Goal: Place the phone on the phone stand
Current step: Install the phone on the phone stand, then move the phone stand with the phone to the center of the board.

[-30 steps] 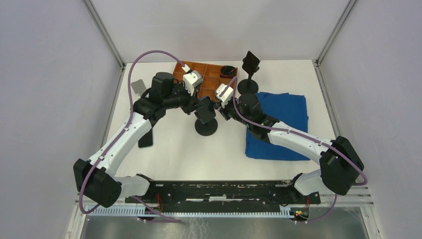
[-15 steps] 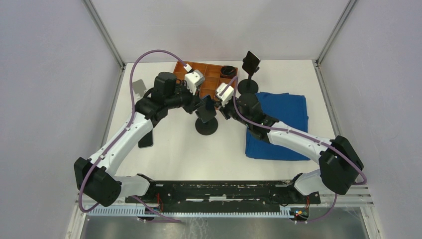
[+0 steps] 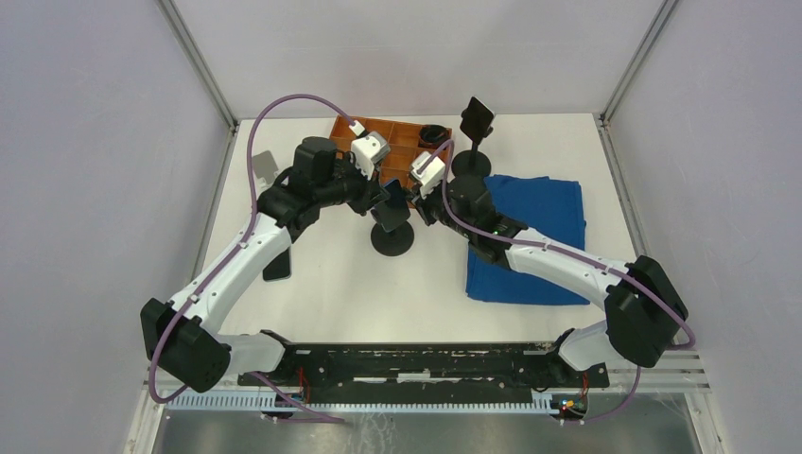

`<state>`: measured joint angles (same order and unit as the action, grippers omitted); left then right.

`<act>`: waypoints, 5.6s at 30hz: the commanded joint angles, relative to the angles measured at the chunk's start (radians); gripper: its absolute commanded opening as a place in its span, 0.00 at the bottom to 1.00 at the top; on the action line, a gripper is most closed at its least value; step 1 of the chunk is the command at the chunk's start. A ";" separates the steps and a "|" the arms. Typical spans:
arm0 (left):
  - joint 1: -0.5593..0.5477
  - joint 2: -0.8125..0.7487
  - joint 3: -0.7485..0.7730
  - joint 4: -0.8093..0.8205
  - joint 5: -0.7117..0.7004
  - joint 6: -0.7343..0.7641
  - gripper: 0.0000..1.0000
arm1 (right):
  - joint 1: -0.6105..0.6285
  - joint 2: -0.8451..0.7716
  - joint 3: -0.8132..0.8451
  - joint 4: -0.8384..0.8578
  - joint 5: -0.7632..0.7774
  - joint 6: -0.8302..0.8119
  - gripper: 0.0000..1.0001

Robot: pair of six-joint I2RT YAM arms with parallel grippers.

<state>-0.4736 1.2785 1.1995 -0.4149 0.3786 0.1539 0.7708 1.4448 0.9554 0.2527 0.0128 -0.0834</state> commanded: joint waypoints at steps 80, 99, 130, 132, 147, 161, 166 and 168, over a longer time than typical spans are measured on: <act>0.053 -0.025 0.049 0.085 -0.147 0.042 0.02 | -0.194 -0.178 -0.081 -0.260 -0.738 -0.313 0.83; 0.076 -0.026 0.047 0.108 0.007 0.014 0.02 | -0.225 -0.172 -0.090 -0.233 -0.763 -0.319 0.84; 0.099 0.087 0.077 0.130 0.393 -0.069 0.02 | -0.263 -0.142 -0.133 -0.156 -0.844 -0.248 0.89; 0.099 0.093 0.078 0.134 0.329 -0.081 0.02 | -0.261 -0.140 -0.133 -0.156 -0.844 -0.248 0.89; 0.107 0.050 0.074 0.103 -0.044 -0.069 0.02 | -0.272 -0.139 -0.134 -0.156 -0.843 -0.248 0.90; 0.230 -0.022 0.041 0.123 -0.309 -0.082 0.02 | -0.278 -0.143 -0.135 -0.156 -0.843 -0.246 0.90; 0.244 -0.014 0.045 0.125 -0.310 -0.096 0.09 | -0.279 -0.144 -0.136 -0.156 -0.844 -0.245 0.90; 0.246 -0.014 0.045 0.125 -0.313 -0.097 0.15 | -0.280 -0.143 -0.135 -0.156 -0.844 -0.245 0.90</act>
<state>-0.2337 1.2987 1.2194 -0.3794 0.0952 0.0643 0.4950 1.3064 0.8257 0.0589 -0.8089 -0.3370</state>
